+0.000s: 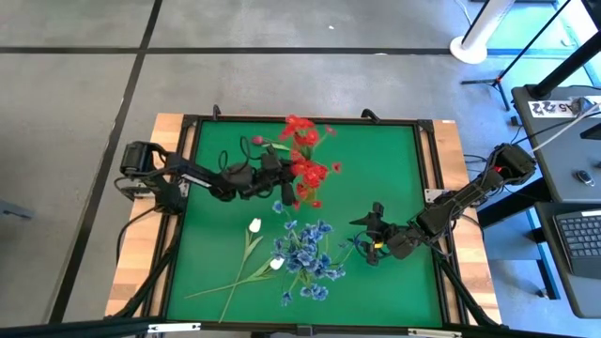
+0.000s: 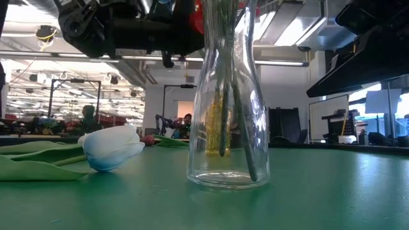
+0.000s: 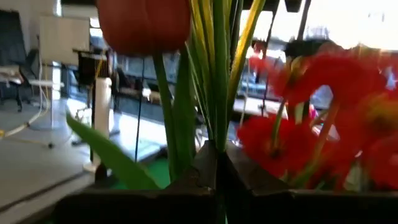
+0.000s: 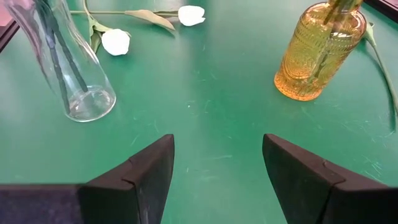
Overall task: Sort flowers into vase by color
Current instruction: Put the orange flowers into the yellow vase
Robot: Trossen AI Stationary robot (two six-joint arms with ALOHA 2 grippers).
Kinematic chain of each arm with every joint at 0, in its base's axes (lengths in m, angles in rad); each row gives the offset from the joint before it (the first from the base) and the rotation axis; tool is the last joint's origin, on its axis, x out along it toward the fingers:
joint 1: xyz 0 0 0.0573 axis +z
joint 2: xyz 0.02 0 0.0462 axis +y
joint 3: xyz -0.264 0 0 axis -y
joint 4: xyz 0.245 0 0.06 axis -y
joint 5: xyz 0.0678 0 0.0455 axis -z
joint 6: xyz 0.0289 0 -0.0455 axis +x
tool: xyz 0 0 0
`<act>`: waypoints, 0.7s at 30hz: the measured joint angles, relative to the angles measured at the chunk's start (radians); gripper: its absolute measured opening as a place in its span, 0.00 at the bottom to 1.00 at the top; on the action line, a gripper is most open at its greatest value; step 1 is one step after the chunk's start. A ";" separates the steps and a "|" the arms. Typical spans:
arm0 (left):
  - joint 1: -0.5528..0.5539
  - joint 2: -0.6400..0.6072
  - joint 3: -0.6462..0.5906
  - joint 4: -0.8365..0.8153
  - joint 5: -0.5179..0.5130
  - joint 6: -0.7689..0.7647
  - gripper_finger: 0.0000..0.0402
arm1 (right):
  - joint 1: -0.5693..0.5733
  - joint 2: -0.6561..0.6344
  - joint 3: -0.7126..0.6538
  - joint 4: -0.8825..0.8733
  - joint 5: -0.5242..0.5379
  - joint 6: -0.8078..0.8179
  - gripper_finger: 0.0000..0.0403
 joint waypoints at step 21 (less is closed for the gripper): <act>-0.002 0.000 -0.001 -0.051 -0.009 0.021 0.07 | 0.000 0.000 0.000 0.011 0.000 0.000 0.60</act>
